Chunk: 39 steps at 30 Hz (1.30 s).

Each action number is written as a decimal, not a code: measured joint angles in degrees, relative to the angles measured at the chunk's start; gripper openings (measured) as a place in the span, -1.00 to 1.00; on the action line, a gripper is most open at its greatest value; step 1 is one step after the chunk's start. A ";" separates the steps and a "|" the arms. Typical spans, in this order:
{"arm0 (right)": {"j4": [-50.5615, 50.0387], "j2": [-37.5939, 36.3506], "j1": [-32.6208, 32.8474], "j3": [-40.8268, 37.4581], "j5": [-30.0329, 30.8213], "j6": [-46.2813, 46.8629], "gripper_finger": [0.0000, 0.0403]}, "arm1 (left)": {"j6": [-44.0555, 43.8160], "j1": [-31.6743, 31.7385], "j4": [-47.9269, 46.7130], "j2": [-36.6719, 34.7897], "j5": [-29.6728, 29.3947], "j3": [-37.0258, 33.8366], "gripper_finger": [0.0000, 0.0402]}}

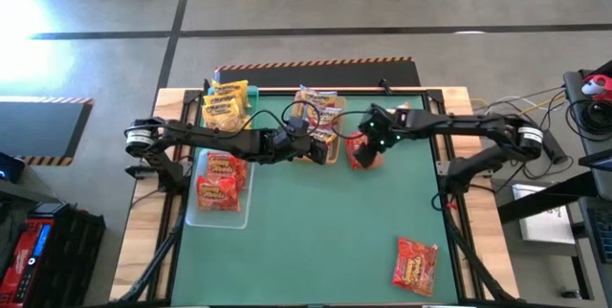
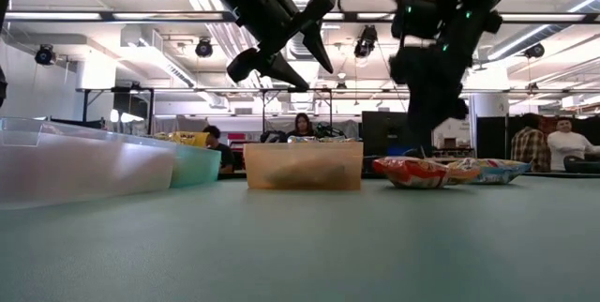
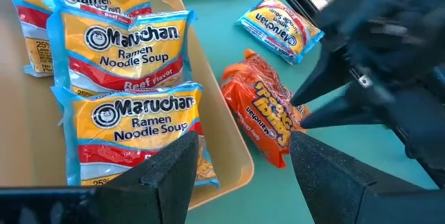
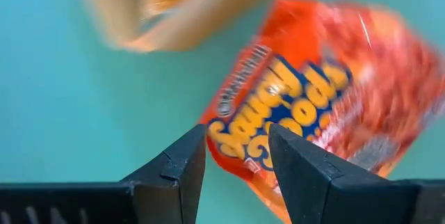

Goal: Sort Maruchan noodles
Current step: Put the orange noodle pack into the white bin

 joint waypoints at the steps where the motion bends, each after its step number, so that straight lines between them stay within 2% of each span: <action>1: -0.74 -0.60 0.64 0.62 0.12 -4.90 -0.26 | 0.06 0.00 0.00 0.00 0.00 0.00 0.04; 6: -3.38 -1.38 2.02 1.07 0.47 -30.59 -0.26 | 0.16 -0.09 -0.02 0.00 0.00 0.00 0.04; 10: -3.41 -0.92 2.01 0.24 0.63 -46.22 -0.26 | 0.00 -0.40 -0.02 0.00 -0.06 0.00 0.04; 17: -2.56 1.71 1.98 0.20 6.34 -62.66 -0.26 | -0.92 -1.19 -0.04 0.00 -0.12 0.00 0.04; 21: -2.02 4.82 1.97 0.20 8.51 -66.51 -0.26 | -1.36 -1.68 -0.04 0.00 -0.69 0.00 0.04; 24: -0.80 7.26 1.84 0.28 9.43 -63.78 -0.26 | -1.51 -2.21 -0.04 0.00 -1.16 0.00 0.04; 28: 0.26 9.75 1.86 0.55 9.50 -53.19 -0.26 | -1.56 -2.94 -0.04 0.00 -1.49 0.00 0.04; 32: 0.31 11.12 1.86 0.54 8.79 -32.99 -0.26 | -1.81 -3.53 -0.04 0.00 -1.53 0.00 0.04; 36: 0.25 11.08 2.22 0.50 4.19 -8.64 -0.26 | -2.15 -3.85 -0.04 0.00 -1.57 0.00 0.04; 39: 0.05 10.90 4.40 0.42 1.49 -1.60 -0.26 | -2.19 -3.86 -0.06 0.00 -1.60 0.00 0.04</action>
